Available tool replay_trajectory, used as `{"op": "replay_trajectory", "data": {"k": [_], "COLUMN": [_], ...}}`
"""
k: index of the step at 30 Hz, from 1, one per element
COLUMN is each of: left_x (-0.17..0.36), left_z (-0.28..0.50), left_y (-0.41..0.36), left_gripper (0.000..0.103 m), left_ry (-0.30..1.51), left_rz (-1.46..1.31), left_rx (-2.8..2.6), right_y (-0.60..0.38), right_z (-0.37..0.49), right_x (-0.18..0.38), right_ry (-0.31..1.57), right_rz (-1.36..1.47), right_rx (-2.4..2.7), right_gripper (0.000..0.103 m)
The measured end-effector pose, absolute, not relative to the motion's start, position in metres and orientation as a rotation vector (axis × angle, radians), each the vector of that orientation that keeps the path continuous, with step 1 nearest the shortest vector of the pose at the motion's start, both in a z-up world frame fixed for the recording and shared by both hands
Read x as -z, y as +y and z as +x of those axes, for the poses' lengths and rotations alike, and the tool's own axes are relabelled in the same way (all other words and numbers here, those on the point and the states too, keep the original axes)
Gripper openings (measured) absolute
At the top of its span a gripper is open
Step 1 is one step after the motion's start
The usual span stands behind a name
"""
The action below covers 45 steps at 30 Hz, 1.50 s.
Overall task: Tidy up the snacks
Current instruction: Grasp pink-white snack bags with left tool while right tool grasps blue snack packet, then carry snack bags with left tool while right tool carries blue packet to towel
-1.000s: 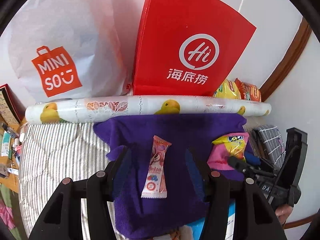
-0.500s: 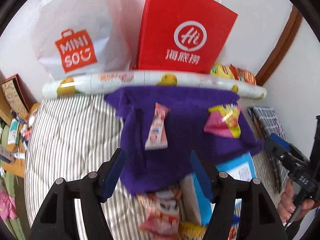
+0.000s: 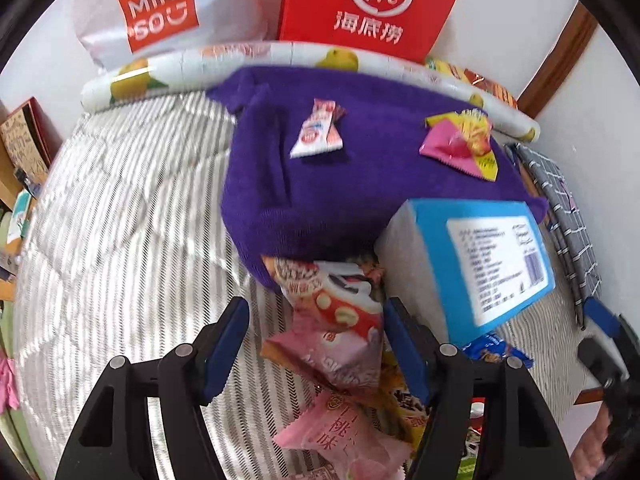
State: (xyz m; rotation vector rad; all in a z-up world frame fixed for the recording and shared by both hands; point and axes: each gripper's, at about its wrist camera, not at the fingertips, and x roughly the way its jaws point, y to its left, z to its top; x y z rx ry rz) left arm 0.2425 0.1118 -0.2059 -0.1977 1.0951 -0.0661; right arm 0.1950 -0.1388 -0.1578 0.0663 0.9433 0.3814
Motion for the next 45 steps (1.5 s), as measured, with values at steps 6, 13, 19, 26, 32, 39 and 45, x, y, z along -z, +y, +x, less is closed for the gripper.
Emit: {"op": "replay_trajectory", "data": {"k": [6,13,19,26,32,39,45], "left_x": [0.214,0.203,0.195,0.189,0.178,0.159,0.146], "left_z": [0.241,0.225,0.205,0.18,0.161,0.144,0.138], "left_y": [0.111,0.128,0.142,0.146,0.144,0.131,0.113], "left_gripper": [0.04,0.036,0.036,0.036,0.036,0.036,0.036], "left_ry": [1.088,1.062,1.045,1.026,1.003,0.969,0.933], "left_rz": [-0.219,-0.215,-0.237,-0.264,-0.296,-0.314,-0.358], "left_rx": [0.094,0.062,0.029,0.0,-0.014,-0.05,-0.086], "right_y": [-0.125,-0.098,-0.084,-0.116,-0.14,-0.138,-0.14], "right_z": [0.195,0.205,0.208,0.194,0.19,0.186,0.188], "right_x": [0.192,0.214,0.231,0.221,0.228,0.235,0.235], "right_ry": [1.049,1.116,1.141,1.122,1.124,1.056,1.037], "right_rz": [0.119,0.125,0.052,0.07,0.03,-0.04,-0.112], "right_rx": [-0.418,-0.468,-0.417,-0.378,-0.326,-0.361,-0.459], "right_gripper": [0.077,0.077,0.056,0.051,0.051,0.051,0.05]}}
